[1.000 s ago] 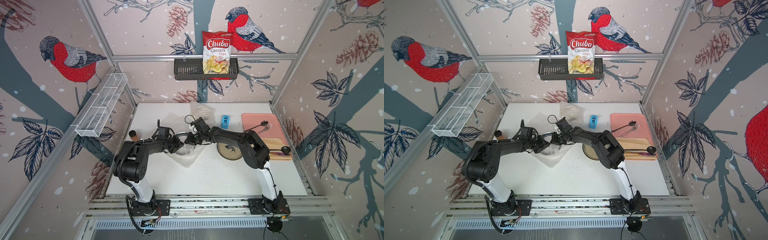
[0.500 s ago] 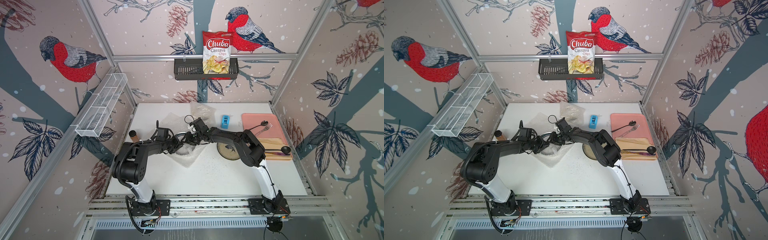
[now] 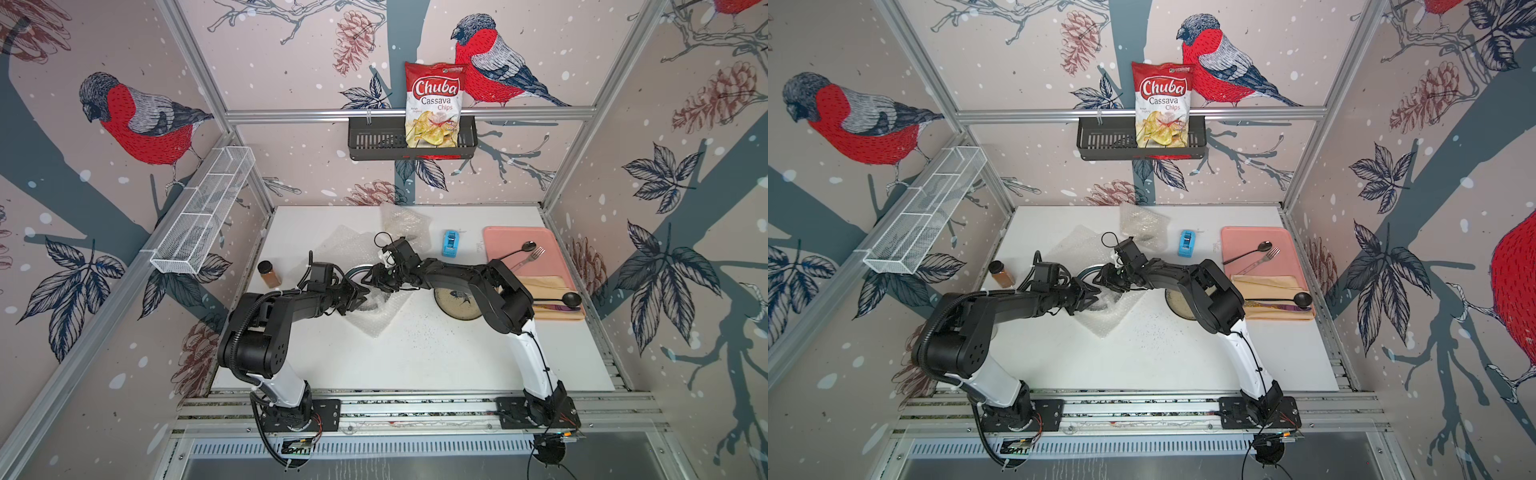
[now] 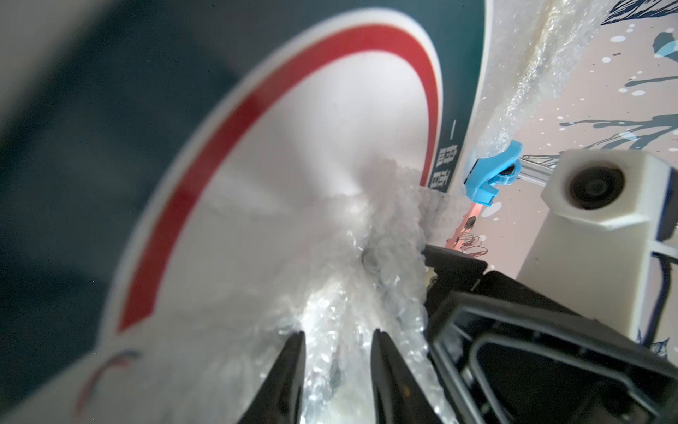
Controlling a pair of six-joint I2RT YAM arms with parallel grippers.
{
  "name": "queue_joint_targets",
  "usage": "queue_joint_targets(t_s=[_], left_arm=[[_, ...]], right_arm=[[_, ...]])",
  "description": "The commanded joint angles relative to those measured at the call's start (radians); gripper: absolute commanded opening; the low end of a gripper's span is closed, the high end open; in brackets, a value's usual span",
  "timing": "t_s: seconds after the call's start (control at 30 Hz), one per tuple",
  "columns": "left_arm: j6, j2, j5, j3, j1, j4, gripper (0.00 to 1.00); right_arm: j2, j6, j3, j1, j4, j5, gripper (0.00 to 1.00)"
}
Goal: Wrap dinner plates in bubble wrap
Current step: Wrap the plate in the bubble wrap.
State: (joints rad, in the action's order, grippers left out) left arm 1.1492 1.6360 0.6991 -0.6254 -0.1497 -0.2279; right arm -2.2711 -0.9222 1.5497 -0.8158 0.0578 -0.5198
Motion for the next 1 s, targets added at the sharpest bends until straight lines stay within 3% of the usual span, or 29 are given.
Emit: queue_joint_targets(t_s=[0.0,0.2,0.4,0.57,0.97], left_arm=[[0.079,-0.018,0.053,0.011,-0.005,-0.104,0.39],[0.111,-0.067,0.004,0.044,-0.005,-0.129,0.48],[0.11,-0.012,-0.015,0.033,-0.005,-0.148,0.56],[0.127,0.008,-0.023,0.029,-0.014,-0.185,0.57],[0.033,0.014,-0.099,-0.016,-0.03,0.026,0.28]], right_arm=[[-0.002,-0.024,-0.002,0.003,-0.023,0.017,0.5],[-0.004,-0.019,0.005,0.005,-0.026,0.012,0.47],[0.001,-0.014,0.009,0.003,-0.023,0.002,0.46],[0.0,-0.019,0.01,0.0,-0.016,-0.001,0.45],[0.026,-0.025,0.027,-0.004,-0.024,-0.015,0.45]])
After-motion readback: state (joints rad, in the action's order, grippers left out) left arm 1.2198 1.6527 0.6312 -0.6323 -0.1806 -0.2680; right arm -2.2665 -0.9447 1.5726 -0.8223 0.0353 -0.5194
